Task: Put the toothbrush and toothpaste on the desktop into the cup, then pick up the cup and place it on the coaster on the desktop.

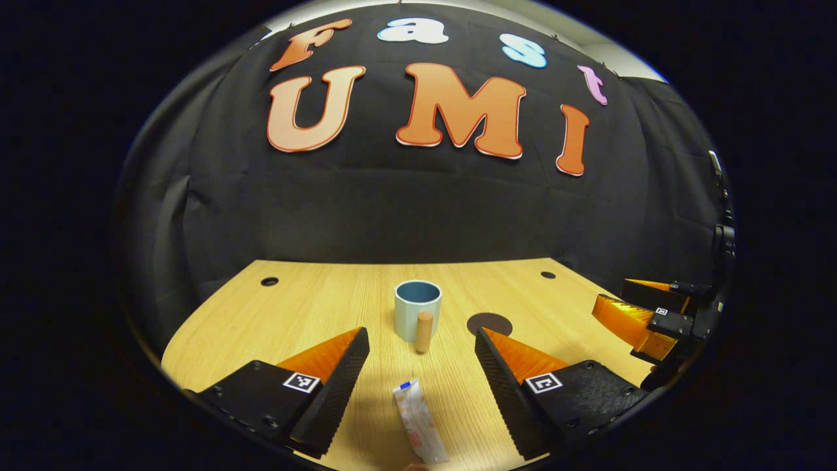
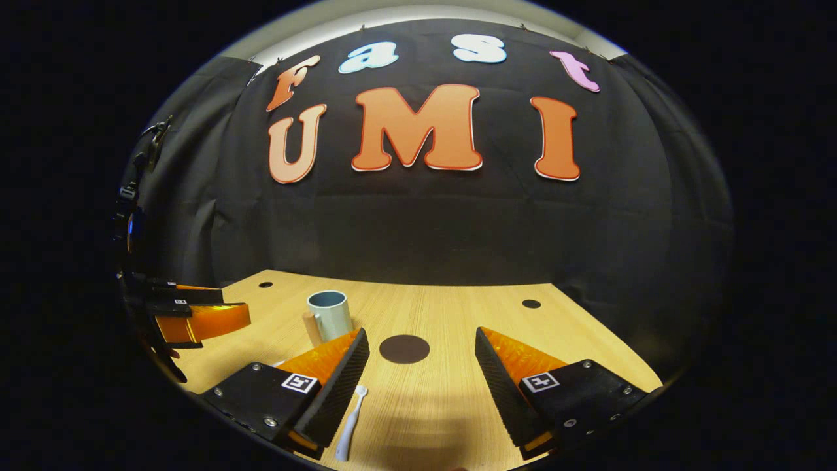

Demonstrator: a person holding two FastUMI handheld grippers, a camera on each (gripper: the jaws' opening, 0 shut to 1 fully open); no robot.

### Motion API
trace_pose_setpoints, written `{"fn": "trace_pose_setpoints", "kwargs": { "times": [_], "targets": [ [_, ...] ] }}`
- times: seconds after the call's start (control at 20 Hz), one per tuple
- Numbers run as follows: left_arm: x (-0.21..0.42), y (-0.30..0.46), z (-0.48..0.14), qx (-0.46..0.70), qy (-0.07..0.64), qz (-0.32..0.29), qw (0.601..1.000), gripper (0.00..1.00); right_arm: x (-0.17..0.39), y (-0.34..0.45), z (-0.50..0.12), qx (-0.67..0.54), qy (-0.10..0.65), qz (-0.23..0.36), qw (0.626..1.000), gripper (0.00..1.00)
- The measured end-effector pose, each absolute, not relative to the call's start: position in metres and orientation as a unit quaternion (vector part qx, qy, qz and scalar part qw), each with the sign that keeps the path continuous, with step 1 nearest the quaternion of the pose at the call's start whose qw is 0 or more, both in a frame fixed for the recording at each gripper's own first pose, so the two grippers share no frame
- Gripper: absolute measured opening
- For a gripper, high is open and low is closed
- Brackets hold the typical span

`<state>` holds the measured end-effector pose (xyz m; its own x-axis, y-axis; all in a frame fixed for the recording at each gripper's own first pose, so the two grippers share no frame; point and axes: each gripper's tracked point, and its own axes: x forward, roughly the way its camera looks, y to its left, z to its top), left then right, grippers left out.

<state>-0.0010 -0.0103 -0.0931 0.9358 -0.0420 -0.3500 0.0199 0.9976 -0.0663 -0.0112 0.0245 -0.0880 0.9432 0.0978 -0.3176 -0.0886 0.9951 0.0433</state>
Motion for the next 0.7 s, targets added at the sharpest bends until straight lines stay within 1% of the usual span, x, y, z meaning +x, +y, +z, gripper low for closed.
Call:
{"fn": "trace_pose_setpoints", "kwargs": {
  "times": [0.15,0.35,0.65,0.7],
  "targets": [
    [-0.005,-0.009,-0.123,-0.028,0.228,-0.017,0.973,0.98,-0.017,0.043,-0.116,0.028,0.213,0.069,0.974,0.98],
    [-0.011,-0.010,-0.153,-0.032,0.289,-0.014,0.957,0.98,-0.025,0.059,-0.152,0.024,0.283,0.083,0.955,0.98],
    [-0.017,-0.006,-0.190,-0.034,0.375,-0.004,0.926,0.98,-0.037,0.086,-0.193,0.025,0.374,0.103,0.921,0.93],
    [-0.018,-0.007,-0.192,-0.033,0.386,-0.005,0.922,0.98,-0.041,0.089,-0.200,0.024,0.393,0.104,0.913,0.90]
  ]
}}
